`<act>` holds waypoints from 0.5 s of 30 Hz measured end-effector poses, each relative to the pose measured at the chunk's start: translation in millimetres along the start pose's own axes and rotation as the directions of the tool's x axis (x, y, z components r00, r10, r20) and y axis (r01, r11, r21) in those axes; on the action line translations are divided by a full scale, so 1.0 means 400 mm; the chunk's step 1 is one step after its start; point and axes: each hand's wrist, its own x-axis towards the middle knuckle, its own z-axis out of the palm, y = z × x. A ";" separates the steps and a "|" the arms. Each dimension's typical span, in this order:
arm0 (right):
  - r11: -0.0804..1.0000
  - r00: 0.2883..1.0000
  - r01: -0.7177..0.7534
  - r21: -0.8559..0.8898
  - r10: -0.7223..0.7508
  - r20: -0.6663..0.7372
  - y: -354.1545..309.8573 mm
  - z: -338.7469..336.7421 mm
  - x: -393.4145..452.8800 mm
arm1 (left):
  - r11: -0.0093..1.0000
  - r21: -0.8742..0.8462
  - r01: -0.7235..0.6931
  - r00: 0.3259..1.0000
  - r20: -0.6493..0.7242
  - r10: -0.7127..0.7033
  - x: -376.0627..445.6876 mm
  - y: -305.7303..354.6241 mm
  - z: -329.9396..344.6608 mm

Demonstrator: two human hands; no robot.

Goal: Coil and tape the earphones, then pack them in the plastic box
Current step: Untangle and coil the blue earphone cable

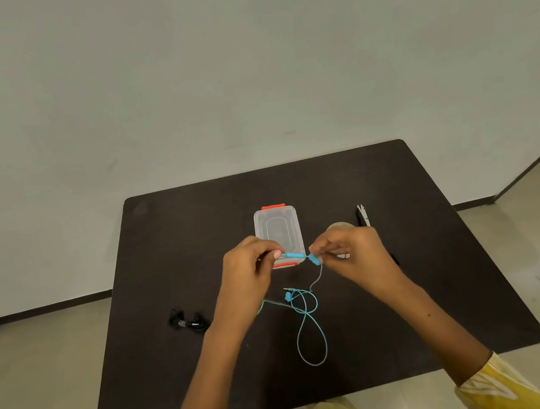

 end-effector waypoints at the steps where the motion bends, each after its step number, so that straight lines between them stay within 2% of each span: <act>1: 0.999 0.999 -0.030 0.016 0.030 0.028 0.004 -0.006 0.000 | 1.000 -0.011 0.023 1.000 -0.011 -0.023 -0.001 -0.001 -0.004; 4: 0.996 0.989 -0.074 -0.053 0.080 0.127 0.025 -0.018 0.001 | 0.998 -0.036 0.044 0.999 -0.023 -0.045 -0.005 0.000 -0.008; 8: 0.977 0.973 -0.195 -0.088 0.204 0.109 0.049 -0.023 0.000 | 0.994 -0.077 0.075 0.996 -0.037 -0.078 -0.004 0.004 -0.013; 10: 0.985 0.982 -0.172 0.012 0.171 0.082 0.040 -0.018 -0.001 | 0.991 -0.100 0.086 0.996 -0.024 -0.089 -0.003 0.008 -0.012; 13: 0.967 0.982 -0.105 0.231 0.064 0.177 -0.001 0.006 0.002 | 0.990 -0.129 0.051 0.999 -0.012 -0.053 -0.004 0.022 -0.004; 15: 0.960 0.982 -0.079 0.268 0.028 0.189 -0.015 0.031 0.003 | 0.989 -0.144 0.016 1.000 -0.017 -0.019 -0.004 0.030 0.002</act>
